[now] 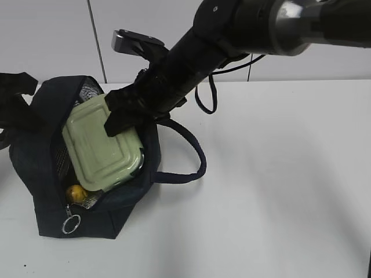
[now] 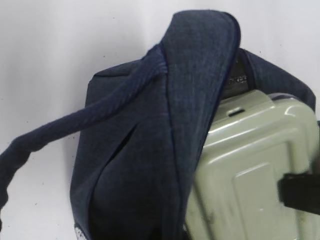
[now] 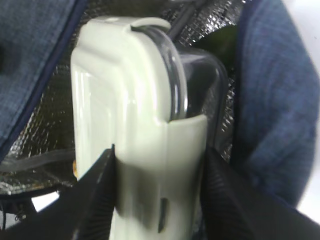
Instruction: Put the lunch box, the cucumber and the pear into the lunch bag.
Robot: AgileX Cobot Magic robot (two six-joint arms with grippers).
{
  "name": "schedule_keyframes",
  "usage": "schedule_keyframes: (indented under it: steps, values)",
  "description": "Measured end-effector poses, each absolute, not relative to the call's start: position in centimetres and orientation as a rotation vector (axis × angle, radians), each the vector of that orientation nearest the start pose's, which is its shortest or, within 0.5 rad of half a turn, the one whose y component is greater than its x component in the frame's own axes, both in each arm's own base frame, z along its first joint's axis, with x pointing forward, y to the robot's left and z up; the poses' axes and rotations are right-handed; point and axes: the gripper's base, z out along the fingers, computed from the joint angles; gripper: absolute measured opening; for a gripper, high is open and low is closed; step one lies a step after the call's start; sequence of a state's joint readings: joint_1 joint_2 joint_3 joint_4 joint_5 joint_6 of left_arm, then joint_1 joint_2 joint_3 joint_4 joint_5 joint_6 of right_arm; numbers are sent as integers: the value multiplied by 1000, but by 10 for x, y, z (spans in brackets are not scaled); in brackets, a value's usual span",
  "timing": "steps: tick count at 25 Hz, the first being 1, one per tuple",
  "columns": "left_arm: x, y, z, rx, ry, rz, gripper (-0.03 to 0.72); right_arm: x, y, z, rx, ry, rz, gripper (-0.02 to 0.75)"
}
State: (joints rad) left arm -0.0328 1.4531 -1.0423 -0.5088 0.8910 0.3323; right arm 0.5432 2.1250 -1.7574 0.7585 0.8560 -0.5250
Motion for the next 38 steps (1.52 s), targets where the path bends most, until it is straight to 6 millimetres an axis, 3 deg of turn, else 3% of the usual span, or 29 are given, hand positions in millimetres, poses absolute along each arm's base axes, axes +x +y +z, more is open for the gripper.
schedule_keyframes:
  steps: [6, 11, 14, 19, 23, 28, 38]
  values:
    - [283, -44, 272, 156, 2682, -536, -15, 375, 307, 225, -893, 2403, 919, 358]
    - [283, -43, 272, 157, 2682, -532, -15, 380, 314, 229, -923, 2382, 938, 456]
    - [283, -43, 272, 156, 2681, -531, -15, 380, 319, 251, -973, 2332, 967, 504]
    - [283, -43, 272, 154, 2677, -530, -15, 379, 321, 303, -1059, 2220, 974, 516]
    - [284, -43, 272, 151, 2673, -531, -15, 382, 308, 325, -1036, 2317, 759, 517]
    - [284, -43, 272, 151, 2673, -531, -15, 385, 292, 314, -948, 2503, 554, 516]
    - [284, -43, 272, 151, 2673, -530, -15, 394, 300, 261, -912, 2672, 550, 491]
